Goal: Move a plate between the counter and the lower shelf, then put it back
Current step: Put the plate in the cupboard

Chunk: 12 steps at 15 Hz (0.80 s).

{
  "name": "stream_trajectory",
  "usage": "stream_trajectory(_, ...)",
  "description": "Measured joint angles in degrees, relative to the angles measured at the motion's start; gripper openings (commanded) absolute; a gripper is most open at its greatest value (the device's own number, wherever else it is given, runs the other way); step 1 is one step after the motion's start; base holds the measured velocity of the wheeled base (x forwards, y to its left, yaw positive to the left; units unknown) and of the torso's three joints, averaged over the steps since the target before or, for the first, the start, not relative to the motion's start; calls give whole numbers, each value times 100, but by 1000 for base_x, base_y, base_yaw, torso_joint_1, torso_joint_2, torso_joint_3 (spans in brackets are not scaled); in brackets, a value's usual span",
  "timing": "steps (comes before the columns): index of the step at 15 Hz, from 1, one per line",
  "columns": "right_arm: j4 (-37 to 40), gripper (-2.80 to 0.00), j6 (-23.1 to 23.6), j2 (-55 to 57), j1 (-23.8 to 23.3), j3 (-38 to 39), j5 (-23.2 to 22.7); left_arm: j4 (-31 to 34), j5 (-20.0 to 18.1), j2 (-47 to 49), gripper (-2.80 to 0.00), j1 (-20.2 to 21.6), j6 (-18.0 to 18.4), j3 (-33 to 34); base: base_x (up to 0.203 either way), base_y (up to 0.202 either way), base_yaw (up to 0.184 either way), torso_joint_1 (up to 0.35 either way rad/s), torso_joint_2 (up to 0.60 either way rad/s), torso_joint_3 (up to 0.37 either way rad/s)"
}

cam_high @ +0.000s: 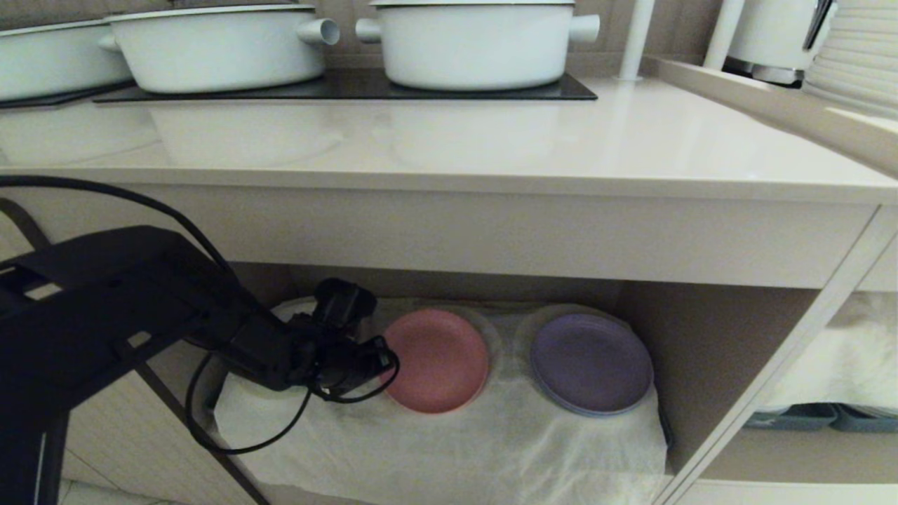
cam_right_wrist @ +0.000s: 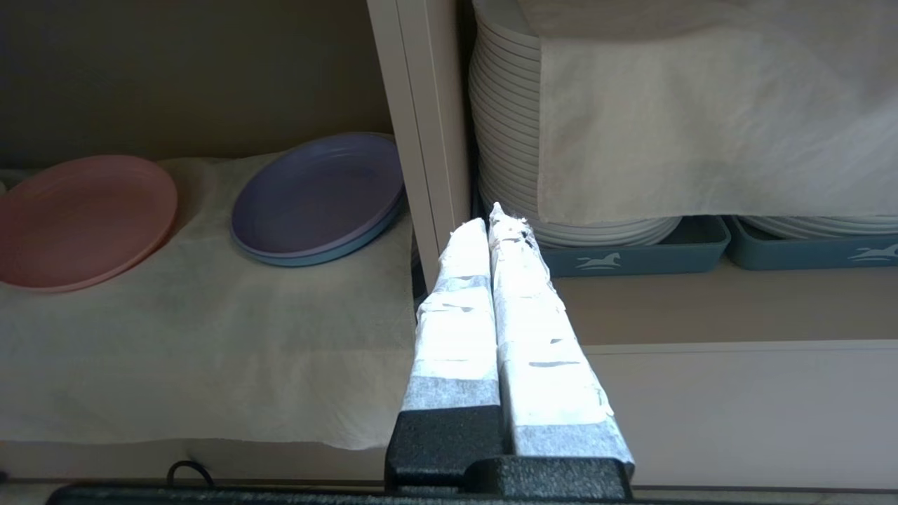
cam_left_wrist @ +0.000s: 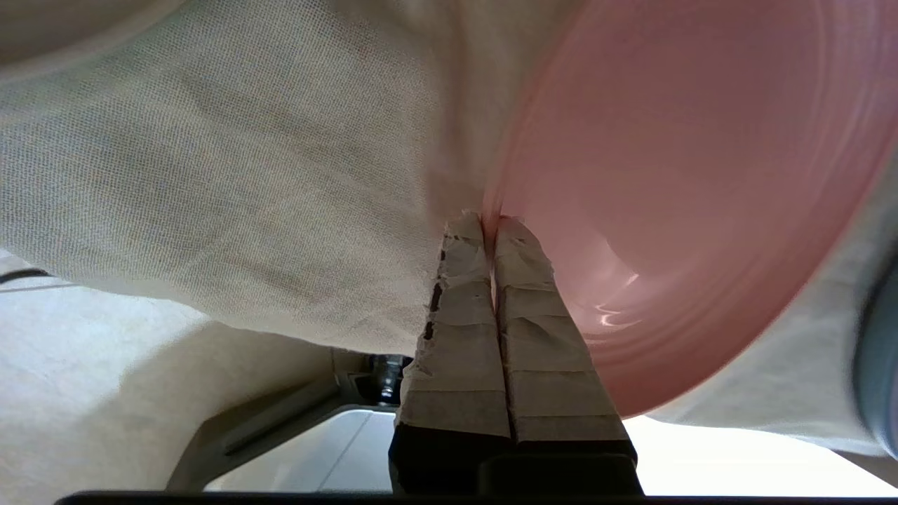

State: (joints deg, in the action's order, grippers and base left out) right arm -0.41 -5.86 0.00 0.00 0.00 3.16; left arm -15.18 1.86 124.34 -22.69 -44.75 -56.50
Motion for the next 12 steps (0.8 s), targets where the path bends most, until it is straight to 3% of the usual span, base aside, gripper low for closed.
stream_trajectory(3,0,-280,0,0,0,0,0,-6,173,53,-280,-73,2,-5,0,0,0,0,0,0)
stream_trajectory(12,0,-280,0,0,0,0,0,18,182,72,-280,-87,0,13,0,0,0,0,0,0)
